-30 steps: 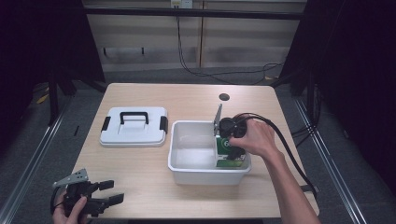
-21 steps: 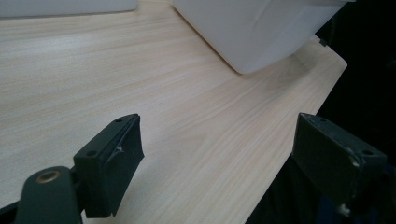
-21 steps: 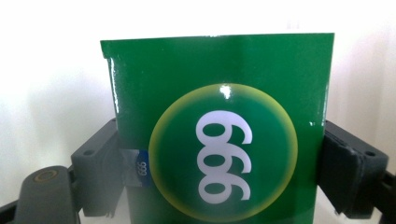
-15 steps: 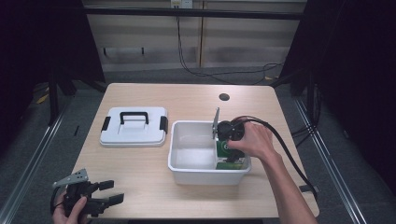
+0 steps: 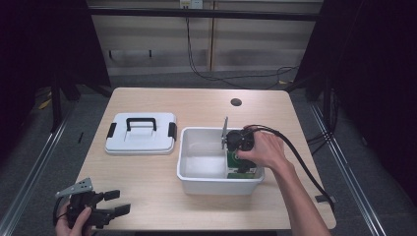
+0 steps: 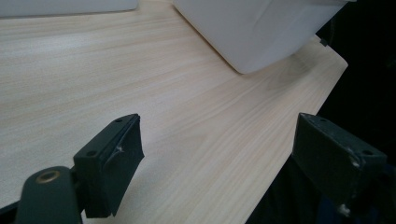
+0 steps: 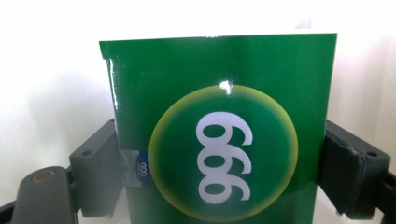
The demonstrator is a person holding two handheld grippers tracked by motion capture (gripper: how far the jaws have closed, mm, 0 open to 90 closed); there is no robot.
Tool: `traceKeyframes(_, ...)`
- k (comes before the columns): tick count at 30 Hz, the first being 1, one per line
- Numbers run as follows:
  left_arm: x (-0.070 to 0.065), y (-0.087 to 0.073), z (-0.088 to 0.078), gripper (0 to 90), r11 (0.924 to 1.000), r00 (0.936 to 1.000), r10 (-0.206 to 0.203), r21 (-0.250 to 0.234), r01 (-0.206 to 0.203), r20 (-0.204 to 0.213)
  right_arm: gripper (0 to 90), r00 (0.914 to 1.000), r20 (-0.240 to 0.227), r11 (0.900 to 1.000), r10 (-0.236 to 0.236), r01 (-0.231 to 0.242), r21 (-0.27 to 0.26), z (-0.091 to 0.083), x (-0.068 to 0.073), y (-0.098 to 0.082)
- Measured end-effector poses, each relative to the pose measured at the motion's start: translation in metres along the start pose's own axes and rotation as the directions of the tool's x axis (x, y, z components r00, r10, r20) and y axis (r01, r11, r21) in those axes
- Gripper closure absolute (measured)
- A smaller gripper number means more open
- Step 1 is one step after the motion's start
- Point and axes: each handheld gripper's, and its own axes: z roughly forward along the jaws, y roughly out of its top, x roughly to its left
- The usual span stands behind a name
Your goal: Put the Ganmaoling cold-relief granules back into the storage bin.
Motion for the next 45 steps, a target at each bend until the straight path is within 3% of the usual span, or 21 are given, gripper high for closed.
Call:
traceKeyframes(3,0.0,0.0,0.0,16.0,1.0,1.0,0.003,0.002,-0.003,-0.001,13.2,0.9998,0.012,1.0,0.015,-0.015,0.002,0.002,0.0,0.0)
traceKeyframes(7,0.0,0.0,0.0,16.0,1.0,1.0,0.004,0.001,-0.004,-0.001,13.0,0.9999,0.015,1.0,-0.005,0.005,0.007,0.004,0.0,0.001)
traceKeyframes(17,0.001,0.0,-0.001,16.0,1.0,1.0,0.001,0.003,-0.001,-0.003,12.2,1.0,-0.002,1.0,-0.008,0.008,-0.001,0.009,-0.002,0.001)
traceKeyframes(18,0.001,0.0,-0.001,16.0,1.0,1.0,0.001,0.003,-0.001,-0.003,12.2,1.0,-0.001,1.0,0.01,-0.01,0.001,0.009,0.0,0.001)
traceKeyframes(30,0.001,0.0,-0.001,16.0,1.0,1.0,0.0,0.002,0.0,-0.003,9.5,1.0,0.008,1.0,-0.001,0.002,-0.024,0.007,-0.001,-0.003)
traceKeyframes(37,0.001,0.0,-0.001,16.0,1.0,1.0,0.0,0.003,0.0,-0.004,10.1,1.0,-0.003,0.998,0.009,-0.01,-0.06,0.003,-0.001,-0.005)
traceKeyframes(45,0.001,0.0,0.0,16.0,1.0,1.0,0.0,0.003,0.0,-0.003,11.6,0.9995,0.019,0.996,0.024,-0.022,-0.092,-0.003,0.0,-0.009)
